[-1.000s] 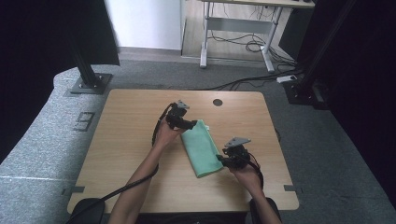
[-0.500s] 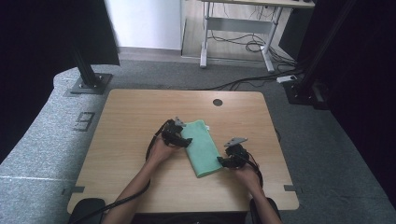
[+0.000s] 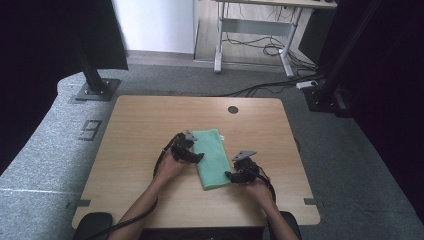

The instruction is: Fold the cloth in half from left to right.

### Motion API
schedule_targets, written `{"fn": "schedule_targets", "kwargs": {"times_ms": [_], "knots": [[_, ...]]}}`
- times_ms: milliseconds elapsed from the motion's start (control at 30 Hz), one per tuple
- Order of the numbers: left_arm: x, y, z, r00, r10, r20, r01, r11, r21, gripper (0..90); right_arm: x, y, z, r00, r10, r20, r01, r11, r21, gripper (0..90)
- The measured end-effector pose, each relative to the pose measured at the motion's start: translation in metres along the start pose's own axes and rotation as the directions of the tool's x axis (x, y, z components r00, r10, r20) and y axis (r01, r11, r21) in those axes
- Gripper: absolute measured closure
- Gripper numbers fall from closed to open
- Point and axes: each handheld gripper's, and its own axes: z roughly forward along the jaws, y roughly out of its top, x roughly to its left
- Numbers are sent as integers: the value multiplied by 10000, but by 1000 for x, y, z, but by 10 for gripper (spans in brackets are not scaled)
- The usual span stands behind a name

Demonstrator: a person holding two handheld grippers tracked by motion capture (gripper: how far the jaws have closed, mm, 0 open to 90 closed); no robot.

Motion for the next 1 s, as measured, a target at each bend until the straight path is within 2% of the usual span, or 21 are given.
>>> {"fn": "schedule_targets", "kwargs": {"times_ms": [100, 133, 233, 400, 500, 633, 733, 767, 833, 1000], "knots": [[0, -3, 2, 9999, -114, -29, 114, 9999, -42, 170, 1, 1, -1, 10000, 30, 26, -30, 10000, -20, 416], [2, -3, 4, 9996, -293, -16, 293, 9995, -146, 165, 1, 2, -3, 10000, 41, 16, -40, 9999, -156, 404], [7, -3, 7, 9992, -384, -111, 380, 9988, -321, 157, -1, 4, -9, 9999, 112, 96, -108, 9991, -421, 401], [11, -4, 8, 9970, -774, -69, 770, 9958, -501, 152, -8, 0, -7, 9993, 241, 281, -238, 9997, -109, 389], [4, -4, 3, 9981, -609, -38, 606, 9967, -545, 158, -7, -2, -3, 9997, 204, 136, -204, 9998, 21, 386], [-12, -7, -11, 9995, -144, 281, 158, 9986, -500, 146, -2, -2, 0, 9997, 235, -5, -235, 9997, -39, 374], [-23, -15, -23, 9987, -29, 508, 56, 9986, -525, 144, 0, -2, 2, 9991, 355, -223, -357, 9993, -120, 365], [-23, -15, -23, 9987, -29, 508, 56, 9986, -525, 144, 1, -2, 2, 9991, 344, -242, -347, 9993, -132, 365], [-29, -25, -30, 9981, 145, 597, -132, 9997, -222, 143, 3, -2, 3, 9991, 356, -214, -358, 9993, -121, 359], [-28, -41, -32, 9983, -64, 580, 62, 10000, 44, 143, 7, 0, 5, 9992, 324, -220, -327, 9993, -157, 356]]}}
